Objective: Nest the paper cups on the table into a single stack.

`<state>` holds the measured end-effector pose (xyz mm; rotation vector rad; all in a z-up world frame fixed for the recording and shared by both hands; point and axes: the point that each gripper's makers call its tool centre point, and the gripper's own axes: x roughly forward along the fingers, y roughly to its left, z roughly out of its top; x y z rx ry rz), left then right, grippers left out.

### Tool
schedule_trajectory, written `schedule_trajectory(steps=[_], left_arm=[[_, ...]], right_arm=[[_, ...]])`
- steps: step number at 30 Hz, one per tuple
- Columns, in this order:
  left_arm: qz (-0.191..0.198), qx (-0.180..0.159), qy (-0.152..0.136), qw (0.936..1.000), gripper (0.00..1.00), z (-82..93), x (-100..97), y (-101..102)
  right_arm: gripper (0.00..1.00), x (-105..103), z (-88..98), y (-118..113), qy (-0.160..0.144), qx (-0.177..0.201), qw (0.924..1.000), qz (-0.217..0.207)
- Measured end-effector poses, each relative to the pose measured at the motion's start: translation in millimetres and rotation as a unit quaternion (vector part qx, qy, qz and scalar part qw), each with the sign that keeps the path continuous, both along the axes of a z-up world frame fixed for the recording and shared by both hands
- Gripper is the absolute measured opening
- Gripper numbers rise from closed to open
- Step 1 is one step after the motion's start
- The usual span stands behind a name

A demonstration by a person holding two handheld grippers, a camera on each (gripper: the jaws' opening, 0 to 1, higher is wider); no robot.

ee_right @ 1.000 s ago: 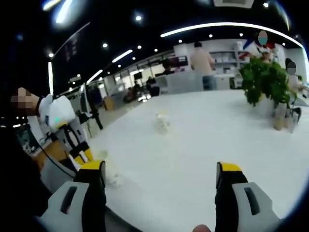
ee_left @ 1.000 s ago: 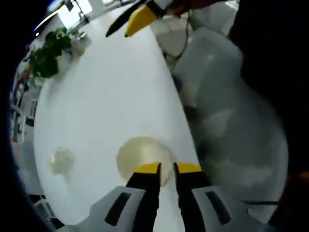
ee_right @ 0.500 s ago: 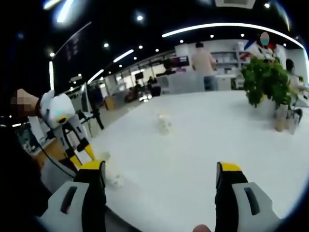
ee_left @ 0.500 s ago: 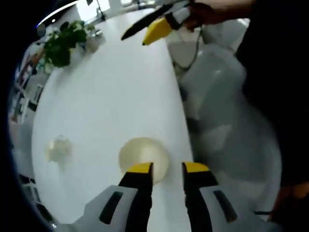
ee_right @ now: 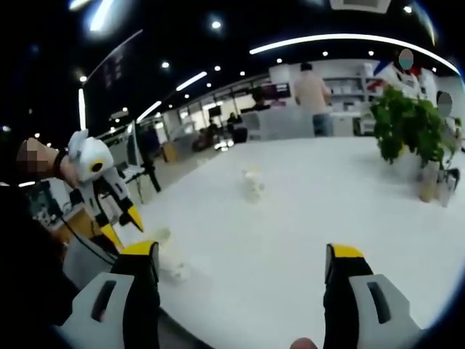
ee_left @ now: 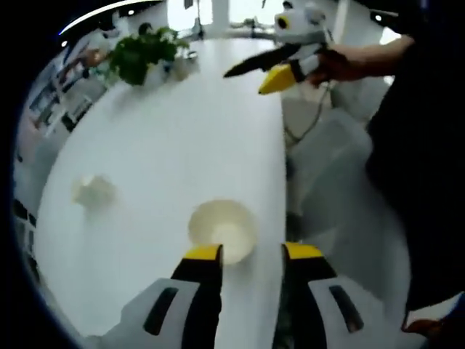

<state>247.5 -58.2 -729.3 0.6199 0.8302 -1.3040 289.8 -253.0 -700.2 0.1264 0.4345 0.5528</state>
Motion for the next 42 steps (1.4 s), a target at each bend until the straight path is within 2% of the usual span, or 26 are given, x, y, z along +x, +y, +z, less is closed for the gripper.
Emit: schedule_trajectory(steps=[3, 7, 9, 11, 13, 16, 19, 24, 27, 28, 29, 31, 32, 34, 36, 37, 38, 42], left_arm=[[0.033, -0.032, -0.001, 0.9990, 0.36, 7.6, 7.5, 2.9], [0.068, -0.040, -0.007, 0.9968, 0.41, 11.0, 19.7, 14.7], [0.090, -0.058, -0.013, 0.9942, 0.43, 16.5, 26.6, 17.6], [0.121, -0.083, 0.003, 0.9892, 0.48, 23.3, 30.8, 17.7], [0.129, -0.096, -0.017, 0.9868, 0.50, 30.5, 40.5, 19.0], [0.163, -0.110, -0.020, 0.9804, 0.54, 35.7, 52.2, 22.6], [0.192, -0.143, -0.039, 0.9701, 0.60, 48.0, 66.6, 24.2], [0.216, -0.163, -0.039, 0.9619, 0.64, 55.6, 75.5, 31.6], [0.233, -0.186, -0.055, 0.9529, 0.69, 64.0, 83.2, 35.8], [0.244, -0.206, -0.050, 0.9464, 0.73, 69.2, 84.8, 34.9], [0.242, -0.210, -0.051, 0.9461, 0.75, 71.5, 84.0, 36.1], [0.241, -0.210, -0.080, 0.9443, 0.77, 74.5, 88.0, 42.3], [0.245, -0.210, -0.078, 0.9434, 0.79, 73.6, 87.5, 44.5], [0.266, -0.220, -0.073, 0.9358, 0.85, 73.1, 90.2, 50.9], [0.276, -0.227, -0.073, 0.9310, 0.92, 72.9, 91.7, 54.6], [0.287, -0.234, -0.067, 0.9263, 0.99, 73.1, 92.4, 55.8], [0.295, -0.249, -0.058, 0.9208, 0.99, 76.0, 92.8, 57.0], [0.301, -0.238, -0.079, 0.9200, 0.99, 76.8, 95.6, 67.9]], right_arm=[[0.93, 1.5, 1.4, 1.5, 0.000, -0.002, 1.0000, 0.004], [0.93, 1.4, 2.0, 5.1, 0.001, -0.004, 0.9999, 0.013], [0.93, 0.5, 2.2, 6.8, 0.000, -0.009, 0.9998, 0.020], [0.93, -0.3, 1.8, 7.3, 0.001, -0.012, 0.9996, 0.023], [0.93, -0.2, 1.1, 6.5, 0.002, -0.011, 0.9997, 0.022], [0.93, 0.1, 0.6, 6.9, 0.003, -0.011, 0.9997, 0.021], [0.93, 1.2, 1.9, 8.7, 0.001, -0.010, 0.9997, 0.021], [0.93, 3.0, 4.7, 10.4, -0.001, -0.011, 0.9996, 0.025], [0.93, 3.6, 5.6, 11.8, -0.002, -0.020, 0.9992, 0.034], [0.93, 4.2, 5.8, 11.6, -0.002, -0.020, 0.9992, 0.035], [0.93, 4.8, 6.3, 11.3, -0.002, -0.020, 0.9992, 0.035], [0.93, 6.1, 7.2, 10.7, -0.003, -0.021, 0.9992, 0.035], [0.93, 6.6, 7.2, 10.7, -0.002, -0.021, 0.9991, 0.036], [0.93, 7.7, 7.9, 11.5, -0.003, -0.023, 0.9990, 0.038], [0.94, 8.4, 8.7, 12.1, -0.003, -0.024, 0.9989, 0.040], [0.94, 8.9, 8.9, 12.5, -0.003, -0.024, 0.9989, 0.041], [0.94, 9.7, 8.4, 12.4, -0.002, -0.025, 0.9988, 0.042], [0.94, 12.4, 8.7, 13.8, -0.003, -0.028, 0.9986, 0.046]])
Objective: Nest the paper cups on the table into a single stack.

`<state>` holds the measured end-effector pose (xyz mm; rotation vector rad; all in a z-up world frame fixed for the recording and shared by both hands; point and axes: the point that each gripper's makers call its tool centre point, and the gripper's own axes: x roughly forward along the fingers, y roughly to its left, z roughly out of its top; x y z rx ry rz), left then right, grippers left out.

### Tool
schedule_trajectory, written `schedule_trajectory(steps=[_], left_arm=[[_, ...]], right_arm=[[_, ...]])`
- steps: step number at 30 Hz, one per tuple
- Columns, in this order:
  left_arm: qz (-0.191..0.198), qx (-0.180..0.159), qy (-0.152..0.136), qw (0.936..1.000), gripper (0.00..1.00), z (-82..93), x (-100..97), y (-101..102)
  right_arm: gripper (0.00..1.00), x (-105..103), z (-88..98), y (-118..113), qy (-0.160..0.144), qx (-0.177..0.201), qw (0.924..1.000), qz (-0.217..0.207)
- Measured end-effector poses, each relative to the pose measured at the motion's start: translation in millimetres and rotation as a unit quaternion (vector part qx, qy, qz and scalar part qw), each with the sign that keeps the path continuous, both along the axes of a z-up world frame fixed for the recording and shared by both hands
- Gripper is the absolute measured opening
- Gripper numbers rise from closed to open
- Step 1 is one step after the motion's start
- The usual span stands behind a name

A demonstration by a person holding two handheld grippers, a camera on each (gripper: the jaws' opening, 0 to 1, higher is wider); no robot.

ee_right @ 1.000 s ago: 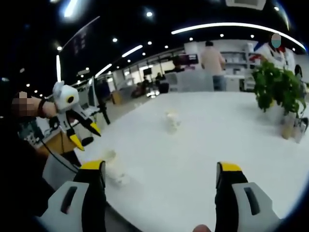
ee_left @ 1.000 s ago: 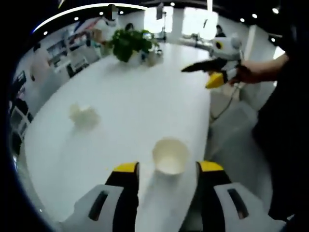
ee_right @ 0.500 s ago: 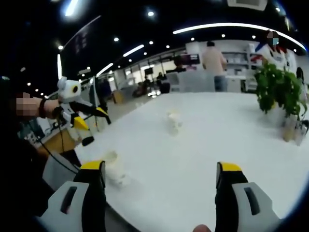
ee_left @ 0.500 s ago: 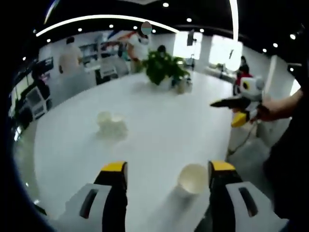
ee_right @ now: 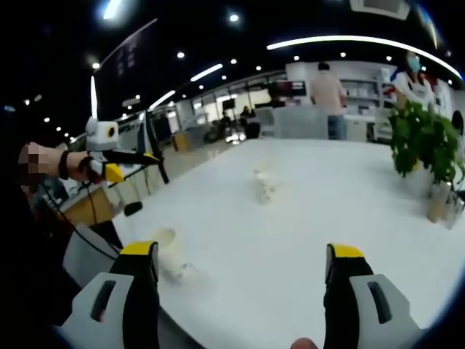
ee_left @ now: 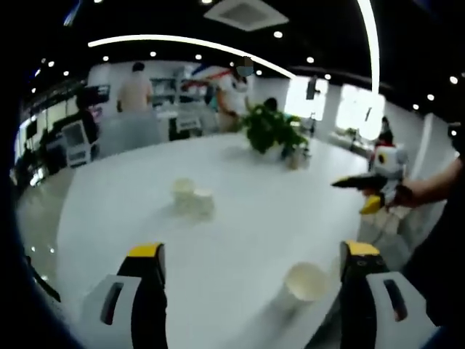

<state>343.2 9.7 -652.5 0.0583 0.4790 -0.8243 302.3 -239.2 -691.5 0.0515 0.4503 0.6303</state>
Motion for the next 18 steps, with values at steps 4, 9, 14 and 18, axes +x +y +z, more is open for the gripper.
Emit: schedule_trajectory(steps=[4, 9, 14, 18], left_arm=[[0.010, -0.003, -0.005, 0.9999, 0.99, 1.9, 3.6, 6.7], [0.017, -0.007, -0.010, 0.9998, 0.99, 4.6, 5.3, 9.6], [0.018, -0.008, -0.020, 0.9996, 0.99, 7.0, 6.0, 10.0], [0.018, -0.013, -0.017, 0.9996, 0.99, 4.9, 5.1, 8.3]], right_arm=[[0.94, 6.1, 1.3, 3.4, -0.001, -0.005, 1.0000, 0.008], [0.94, 28.7, 3.7, 6.0, -0.007, -0.024, 0.9994, 0.024], [0.93, 69.4, 9.4, 15.7, -0.028, -0.063, 0.9960, 0.057], [0.91, 109.1, 8.8, 32.3, -0.038, -0.090, 0.9914, 0.087]])
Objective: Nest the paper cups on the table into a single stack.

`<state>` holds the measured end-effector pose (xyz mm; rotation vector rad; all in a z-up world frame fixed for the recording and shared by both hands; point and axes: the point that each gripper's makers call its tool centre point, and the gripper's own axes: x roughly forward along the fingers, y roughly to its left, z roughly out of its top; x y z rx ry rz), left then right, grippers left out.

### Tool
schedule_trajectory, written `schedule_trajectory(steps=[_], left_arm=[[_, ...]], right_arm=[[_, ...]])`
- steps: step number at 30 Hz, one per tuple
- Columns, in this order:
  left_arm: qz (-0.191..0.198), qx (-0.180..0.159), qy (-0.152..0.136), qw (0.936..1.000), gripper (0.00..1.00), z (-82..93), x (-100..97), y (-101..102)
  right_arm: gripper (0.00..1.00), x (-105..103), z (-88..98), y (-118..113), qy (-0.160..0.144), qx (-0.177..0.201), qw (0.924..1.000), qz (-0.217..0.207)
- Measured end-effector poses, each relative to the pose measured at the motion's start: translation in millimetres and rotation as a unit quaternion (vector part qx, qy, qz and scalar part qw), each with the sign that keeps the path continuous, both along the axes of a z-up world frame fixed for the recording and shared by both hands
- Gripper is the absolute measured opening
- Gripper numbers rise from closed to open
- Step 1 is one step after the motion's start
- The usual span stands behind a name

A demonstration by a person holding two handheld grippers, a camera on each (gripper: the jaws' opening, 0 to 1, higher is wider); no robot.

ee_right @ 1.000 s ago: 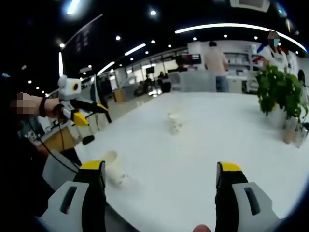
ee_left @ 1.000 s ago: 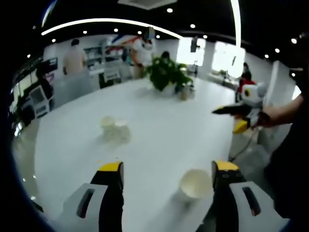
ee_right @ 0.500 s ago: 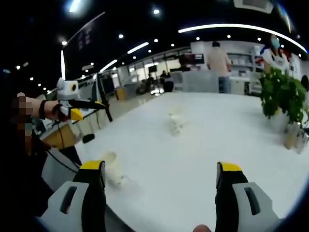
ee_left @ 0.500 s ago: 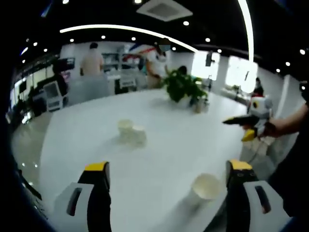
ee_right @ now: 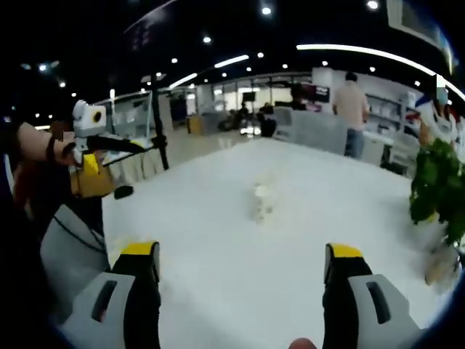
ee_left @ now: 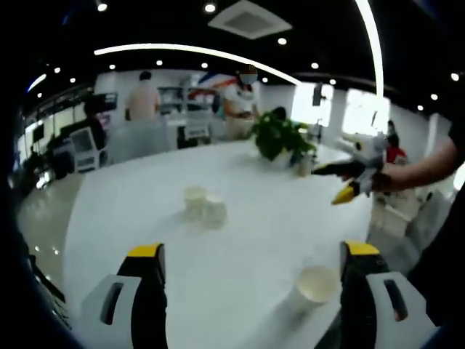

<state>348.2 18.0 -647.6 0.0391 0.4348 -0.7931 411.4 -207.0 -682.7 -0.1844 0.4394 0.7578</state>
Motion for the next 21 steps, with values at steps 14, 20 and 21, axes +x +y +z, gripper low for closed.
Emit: schedule_trajectory(steps=[14, 20, 21], left_arm=[[0.016, -0.015, -0.005, 0.9997, 0.99, -0.8, 7.8, -3.7], [0.018, -0.001, 0.005, 0.9998, 0.99, -11.8, 7.2, -0.5], [0.018, 0.000, 0.007, 0.9998, 0.99, -13.4, 7.1, -0.1]], right_arm=[[0.84, 109.7, -44.0, 60.4, 0.027, -0.031, 0.9977, 0.054], [0.72, 152.1, -69.9, 64.9, 0.054, -0.009, 0.9981, 0.028], [0.72, 159.6, -72.5, 66.2, 0.062, 0.008, 0.9980, 0.013]])
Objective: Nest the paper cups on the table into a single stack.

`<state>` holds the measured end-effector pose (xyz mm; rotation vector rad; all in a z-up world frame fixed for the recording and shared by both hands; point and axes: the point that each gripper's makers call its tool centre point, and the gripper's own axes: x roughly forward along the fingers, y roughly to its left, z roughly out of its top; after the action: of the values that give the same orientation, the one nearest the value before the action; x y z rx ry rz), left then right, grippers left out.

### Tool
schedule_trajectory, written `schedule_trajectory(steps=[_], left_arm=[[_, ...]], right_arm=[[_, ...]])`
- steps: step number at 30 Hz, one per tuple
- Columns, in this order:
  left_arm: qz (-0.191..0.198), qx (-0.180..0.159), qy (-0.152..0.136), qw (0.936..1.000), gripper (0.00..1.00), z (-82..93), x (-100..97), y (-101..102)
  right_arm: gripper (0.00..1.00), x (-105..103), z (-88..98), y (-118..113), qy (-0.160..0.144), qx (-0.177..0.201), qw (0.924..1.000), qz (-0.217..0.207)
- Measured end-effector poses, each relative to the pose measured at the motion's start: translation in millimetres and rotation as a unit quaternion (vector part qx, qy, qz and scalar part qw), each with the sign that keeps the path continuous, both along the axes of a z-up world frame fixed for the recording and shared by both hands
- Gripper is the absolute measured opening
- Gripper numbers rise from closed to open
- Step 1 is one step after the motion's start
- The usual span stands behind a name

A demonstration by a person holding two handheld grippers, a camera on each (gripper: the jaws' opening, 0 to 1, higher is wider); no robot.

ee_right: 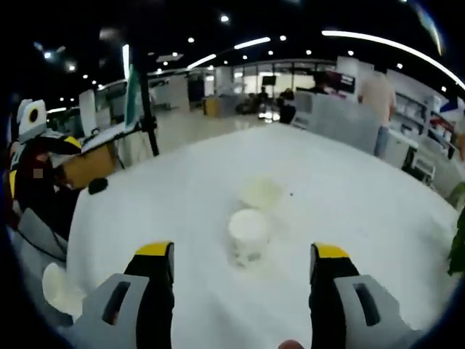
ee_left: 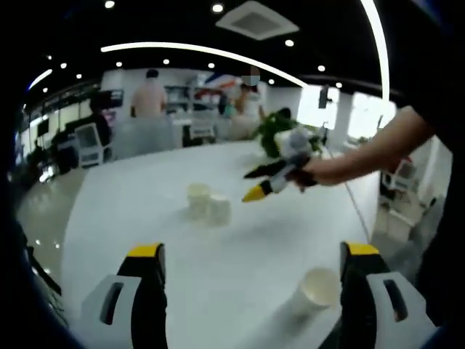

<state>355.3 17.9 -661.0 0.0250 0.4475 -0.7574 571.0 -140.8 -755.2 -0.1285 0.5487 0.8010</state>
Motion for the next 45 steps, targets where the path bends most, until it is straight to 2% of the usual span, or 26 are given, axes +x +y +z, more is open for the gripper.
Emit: schedule_trajectory(steps=[2, 5, 8, 12, 18, 19, 21, 23, 24, 29, 34, 41, 43, 45], left_arm=[[0.001, -0.002, 0.001, 1.0000, 0.99, -0.5, -0.5, 0.0], [0.002, -0.001, -0.001, 1.0000, 0.99, 0.5, 0.2, -0.6], [-0.005, 0.006, -0.008, 0.9999, 0.99, 0.9, 0.7, -1.9], [-0.002, 0.001, -0.001, 1.0000, 0.99, -2.8, 5.5, 0.2], [-0.007, 0.004, 0.002, 1.0000, 0.99, -6.7, 7.3, -2.2], [-0.006, 0.002, 0.002, 1.0000, 0.99, -7.3, 7.7, -1.8], [-0.005, 0.004, 0.006, 1.0000, 0.99, -10.2, 7.6, -0.7], [-0.003, 0.003, 0.009, 0.9999, 0.99, -10.9, 6.7, 0.3], [-0.002, 0.003, 0.009, 1.0000, 0.99, -10.7, 6.5, 0.9], [0.004, -0.002, 0.010, 0.9999, 0.99, -8.0, 7.0, 3.8], [-0.003, -0.007, 0.002, 1.0000, 0.99, -0.1, 8.5, -2.0], [-0.016, -0.004, 0.001, 0.9999, 0.99, 4.0, 7.1, -9.3], [-0.020, -0.012, -0.009, 0.9997, 0.99, 9.2, 7.2, -13.0], [-0.025, -0.010, -0.007, 0.9996, 0.99, 9.4, 6.5, -15.9]], right_arm=[[0.69, 6.6, -4.5, 2.9, 0.005, 0.009, 0.9999, -0.006], [0.63, 16.3, -22.5, 7.2, 0.009, -0.012, 0.9999, 0.005], [0.56, 22.5, -29.7, 9.6, 0.017, -0.012, 0.9998, -0.004], [0.55, 26.3, -37.8, 23.8, 0.028, -0.002, 0.9996, -0.002], [0.53, 27.2, -48.4, 38.4, 0.025, -0.024, 0.9994, 0.008], [0.52, 32.7, -51.6, 37.5, 0.024, -0.024, 0.9994, 0.008], [0.49, 35.4, -56.1, 40.7, 0.023, -0.027, 0.9992, 0.016], [0.44, 36.3, -60.9, 40.2, 0.015, -0.050, 0.9981, 0.031], [0.39, 36.3, -60.6, 41.1, 0.011, -0.051, 0.9979, 0.038], [0.38, 35.8, -60.3, 39.0, 0.004, -0.063, 0.9969, 0.047], [0.37, 36.0, -55.4, 28.9, 0.014, -0.048, 0.9982, 0.031], [0.37, 22.1, -36.4, 16.3, 0.016, -0.043, 0.9985, 0.031], [0.37, 17.6, -27.3, 11.8, 0.014, -0.032, 0.9991, 0.023], [0.37, 8.6, -17.8, 9.6, 0.015, -0.022, 0.9995, 0.019]])
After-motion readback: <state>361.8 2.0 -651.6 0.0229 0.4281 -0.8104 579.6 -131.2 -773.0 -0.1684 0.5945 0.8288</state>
